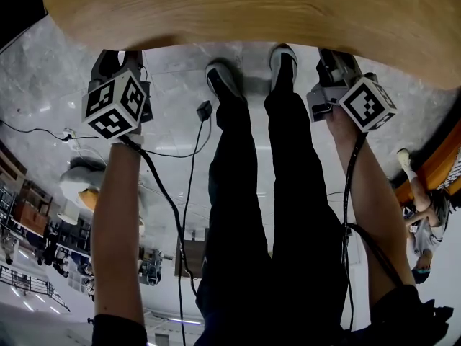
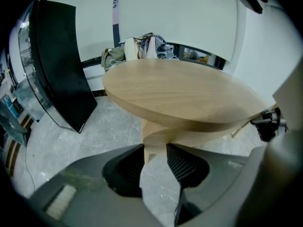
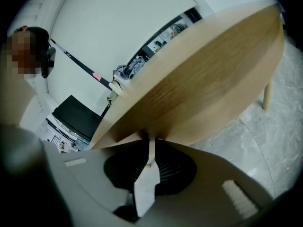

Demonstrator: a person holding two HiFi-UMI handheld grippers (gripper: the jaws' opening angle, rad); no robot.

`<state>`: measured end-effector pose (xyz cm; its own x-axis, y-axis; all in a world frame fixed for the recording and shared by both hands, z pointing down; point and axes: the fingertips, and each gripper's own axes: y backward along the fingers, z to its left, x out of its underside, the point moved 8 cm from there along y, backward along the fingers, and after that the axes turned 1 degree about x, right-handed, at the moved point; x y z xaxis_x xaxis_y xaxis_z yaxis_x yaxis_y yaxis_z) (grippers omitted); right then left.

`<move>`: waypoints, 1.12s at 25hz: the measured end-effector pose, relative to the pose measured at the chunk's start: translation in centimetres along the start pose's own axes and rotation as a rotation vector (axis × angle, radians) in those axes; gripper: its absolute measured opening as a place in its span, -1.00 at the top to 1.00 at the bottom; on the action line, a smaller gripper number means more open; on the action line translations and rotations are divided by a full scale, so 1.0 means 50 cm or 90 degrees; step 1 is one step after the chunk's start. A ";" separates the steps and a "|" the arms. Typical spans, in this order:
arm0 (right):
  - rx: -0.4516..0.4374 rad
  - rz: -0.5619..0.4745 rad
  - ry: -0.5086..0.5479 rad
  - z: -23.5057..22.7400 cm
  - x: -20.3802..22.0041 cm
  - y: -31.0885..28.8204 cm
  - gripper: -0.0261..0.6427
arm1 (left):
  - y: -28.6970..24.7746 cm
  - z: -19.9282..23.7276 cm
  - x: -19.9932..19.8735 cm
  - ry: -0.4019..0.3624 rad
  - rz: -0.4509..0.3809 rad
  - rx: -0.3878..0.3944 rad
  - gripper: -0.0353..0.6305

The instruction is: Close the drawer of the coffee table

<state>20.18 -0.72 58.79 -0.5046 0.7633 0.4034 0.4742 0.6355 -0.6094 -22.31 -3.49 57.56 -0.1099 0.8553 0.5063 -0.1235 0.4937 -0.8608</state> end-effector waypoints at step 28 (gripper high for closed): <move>-0.236 0.065 0.400 0.517 -0.116 0.340 0.87 | 0.596 -0.216 -0.184 0.078 -0.230 0.115 0.57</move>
<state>12.52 2.66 28.46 0.0108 0.6720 0.7404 0.7660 0.4705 -0.4382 -14.32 5.06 26.70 0.0883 0.6497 0.7551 -0.3048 0.7393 -0.6004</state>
